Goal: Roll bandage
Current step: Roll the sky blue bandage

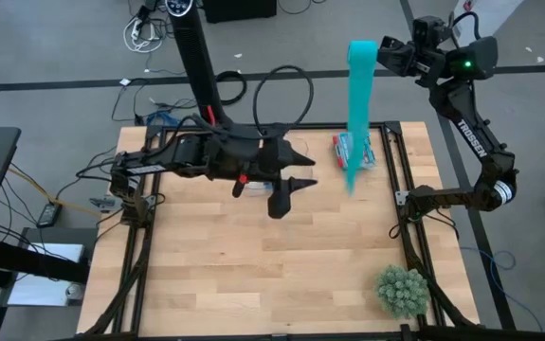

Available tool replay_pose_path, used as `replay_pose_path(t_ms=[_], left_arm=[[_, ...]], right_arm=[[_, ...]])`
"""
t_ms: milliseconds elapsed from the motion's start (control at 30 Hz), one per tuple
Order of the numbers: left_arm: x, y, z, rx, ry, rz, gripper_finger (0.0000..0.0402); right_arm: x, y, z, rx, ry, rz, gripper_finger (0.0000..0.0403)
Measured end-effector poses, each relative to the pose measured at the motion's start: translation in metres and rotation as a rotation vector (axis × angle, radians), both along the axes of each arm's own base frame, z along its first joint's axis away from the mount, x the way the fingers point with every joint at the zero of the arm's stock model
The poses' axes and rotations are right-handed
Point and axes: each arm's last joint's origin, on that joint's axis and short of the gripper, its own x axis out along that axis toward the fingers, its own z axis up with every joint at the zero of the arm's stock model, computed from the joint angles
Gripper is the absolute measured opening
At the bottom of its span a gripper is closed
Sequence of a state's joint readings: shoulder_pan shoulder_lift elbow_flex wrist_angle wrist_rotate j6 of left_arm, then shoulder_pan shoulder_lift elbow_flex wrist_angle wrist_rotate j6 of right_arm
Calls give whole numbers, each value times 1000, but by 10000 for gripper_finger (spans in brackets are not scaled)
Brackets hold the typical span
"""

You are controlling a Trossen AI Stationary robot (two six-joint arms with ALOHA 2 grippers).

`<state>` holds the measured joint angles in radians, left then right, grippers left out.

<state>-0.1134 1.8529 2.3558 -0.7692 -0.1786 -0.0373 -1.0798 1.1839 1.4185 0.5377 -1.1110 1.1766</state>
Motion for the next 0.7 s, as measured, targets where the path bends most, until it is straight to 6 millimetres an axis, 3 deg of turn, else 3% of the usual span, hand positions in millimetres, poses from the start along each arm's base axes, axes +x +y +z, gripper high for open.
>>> replay_pose_path(t_ms=[133,367,700], left_arm=[[-1,10,-1,-46,15,61,209],[0,42,-2,-217,-9,201,203],[4,62,9,-262,-136,189,202]], right_arm=[[6,5,0,13,-2,38,0],[24,31,6,9,-59,143,0],[49,53,4,54,-101,223,0]])
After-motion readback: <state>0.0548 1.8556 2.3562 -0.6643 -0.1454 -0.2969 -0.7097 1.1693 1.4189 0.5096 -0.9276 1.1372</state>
